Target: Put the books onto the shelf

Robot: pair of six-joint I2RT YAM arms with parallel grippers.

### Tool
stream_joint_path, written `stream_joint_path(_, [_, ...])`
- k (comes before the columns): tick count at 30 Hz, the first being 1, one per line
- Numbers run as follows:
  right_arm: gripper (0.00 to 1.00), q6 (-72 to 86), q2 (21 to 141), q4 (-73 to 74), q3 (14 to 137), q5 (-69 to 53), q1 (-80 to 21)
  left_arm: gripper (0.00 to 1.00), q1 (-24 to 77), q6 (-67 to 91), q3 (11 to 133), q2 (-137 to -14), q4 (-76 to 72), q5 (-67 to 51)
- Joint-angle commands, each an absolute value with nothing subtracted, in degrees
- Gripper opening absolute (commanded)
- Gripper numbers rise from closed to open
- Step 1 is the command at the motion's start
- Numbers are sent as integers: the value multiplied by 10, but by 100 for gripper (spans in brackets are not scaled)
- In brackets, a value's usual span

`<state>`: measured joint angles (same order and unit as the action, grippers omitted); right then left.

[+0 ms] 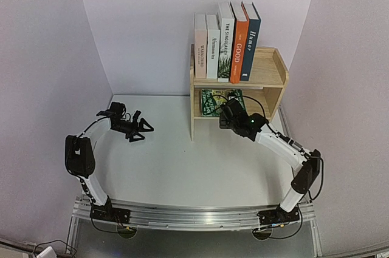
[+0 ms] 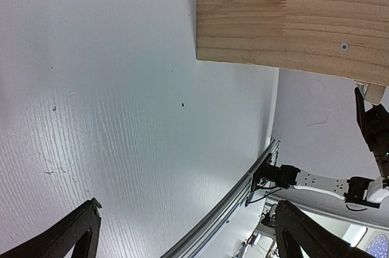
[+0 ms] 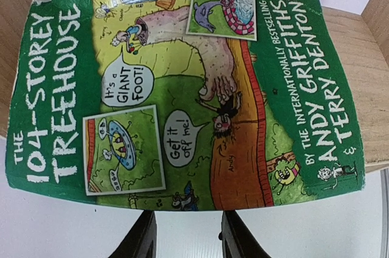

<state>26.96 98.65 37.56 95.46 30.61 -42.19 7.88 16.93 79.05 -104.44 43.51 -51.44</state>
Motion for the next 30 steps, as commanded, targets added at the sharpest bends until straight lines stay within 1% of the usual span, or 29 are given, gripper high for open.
stream_joint_path(1, [34,249,1010,376,988,317,-417,100,79,167,800,-1050,432,-528])
stream_joint_path(7, [34,230,1037,376,1019,318,-415,100,79,167,800,-1051,432,-528])
stream_joint_path(15, [34,225,1042,376,1025,320,-414,100,79,166,799,-1049,432,-528])
stream_joint_path(21, [36,220,1037,376,1016,314,-402,100,79,163,799,-1048,434,-527])
stream_joint_path(23, [38,213,1032,378,1011,299,-401,100,79,161,799,-1047,436,-526])
stream_joint_path(24, [42,202,1028,380,1006,276,-400,100,79,159,800,-1047,438,-525])
stream_joint_path(26, [58,185,1005,383,979,232,-400,100,79,145,805,-1041,446,-517])
stream_joint_path(27, [67,178,988,382,960,211,-400,100,79,137,806,-1036,452,-511])
stream_joint_path(28, [81,171,967,382,935,183,-400,100,79,124,806,-1029,460,-500])
stream_joint_path(29, [88,164,948,383,911,167,-400,100,78,113,805,-1021,466,-486])
stream_joint_path(30, [91,160,925,387,882,162,-400,100,79,97,804,-1009,474,-472])
